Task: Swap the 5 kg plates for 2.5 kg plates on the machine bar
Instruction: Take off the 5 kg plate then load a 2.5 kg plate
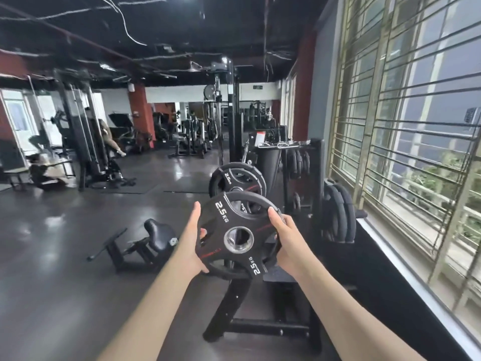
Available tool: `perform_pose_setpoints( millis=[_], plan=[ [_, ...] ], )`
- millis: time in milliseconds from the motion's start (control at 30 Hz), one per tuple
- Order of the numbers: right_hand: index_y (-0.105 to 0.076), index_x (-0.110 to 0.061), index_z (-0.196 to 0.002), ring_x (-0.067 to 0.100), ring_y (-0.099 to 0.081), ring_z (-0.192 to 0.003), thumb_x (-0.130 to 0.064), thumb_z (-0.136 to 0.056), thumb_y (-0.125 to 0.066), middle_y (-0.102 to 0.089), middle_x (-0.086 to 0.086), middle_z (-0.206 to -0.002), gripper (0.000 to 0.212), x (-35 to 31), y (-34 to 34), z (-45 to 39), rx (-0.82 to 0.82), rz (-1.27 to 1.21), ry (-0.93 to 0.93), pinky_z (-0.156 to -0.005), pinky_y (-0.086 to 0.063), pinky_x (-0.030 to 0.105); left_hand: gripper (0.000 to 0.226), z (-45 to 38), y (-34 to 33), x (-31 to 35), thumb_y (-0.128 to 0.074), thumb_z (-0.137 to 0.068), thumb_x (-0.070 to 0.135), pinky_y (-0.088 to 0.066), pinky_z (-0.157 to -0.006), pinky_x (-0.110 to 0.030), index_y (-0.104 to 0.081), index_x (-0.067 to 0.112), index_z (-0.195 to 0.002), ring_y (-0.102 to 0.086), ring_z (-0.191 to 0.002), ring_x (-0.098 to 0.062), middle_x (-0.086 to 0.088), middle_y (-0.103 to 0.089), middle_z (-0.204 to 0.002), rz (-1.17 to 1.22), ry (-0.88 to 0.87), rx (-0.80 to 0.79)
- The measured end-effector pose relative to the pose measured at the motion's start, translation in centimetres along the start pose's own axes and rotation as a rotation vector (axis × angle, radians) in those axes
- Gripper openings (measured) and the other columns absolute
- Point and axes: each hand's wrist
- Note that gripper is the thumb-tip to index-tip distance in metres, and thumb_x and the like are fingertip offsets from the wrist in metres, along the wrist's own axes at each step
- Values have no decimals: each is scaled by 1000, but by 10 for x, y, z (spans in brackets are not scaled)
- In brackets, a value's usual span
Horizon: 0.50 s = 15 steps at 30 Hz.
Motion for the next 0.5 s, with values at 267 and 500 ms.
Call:
perform_pose_setpoints(
  millis=[267, 500],
  plan=[
    [-50, -7, -128, 19, -73, -84, -47, -91, -70, -72, 7, -103, 57, 18, -23, -13, 82, -28, -10, -98, -52, 60, 91, -14, 18, 17, -68, -58, 86, -2, -107, -81, -62, 31, -130, -42, -138, -41, 3, -52, -141, -126, -49, 4],
    [-56, -15, -113, 32, -73, -102, -59, -75, -79, -74, 11, -104, 62, 51, -17, -27, 184, -21, -84, -97, -51, 64, 99, -52, 24, -2, -70, -59, 83, -7, -107, -78, -53, 26, -138, -44, -137, -39, 4, -52, -139, -83, 38, 7]
  ],
)
Point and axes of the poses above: each hand's wrist, its own z-axis away from the middle knuckle, its own y-axis out of the back of the hand, x = y × z
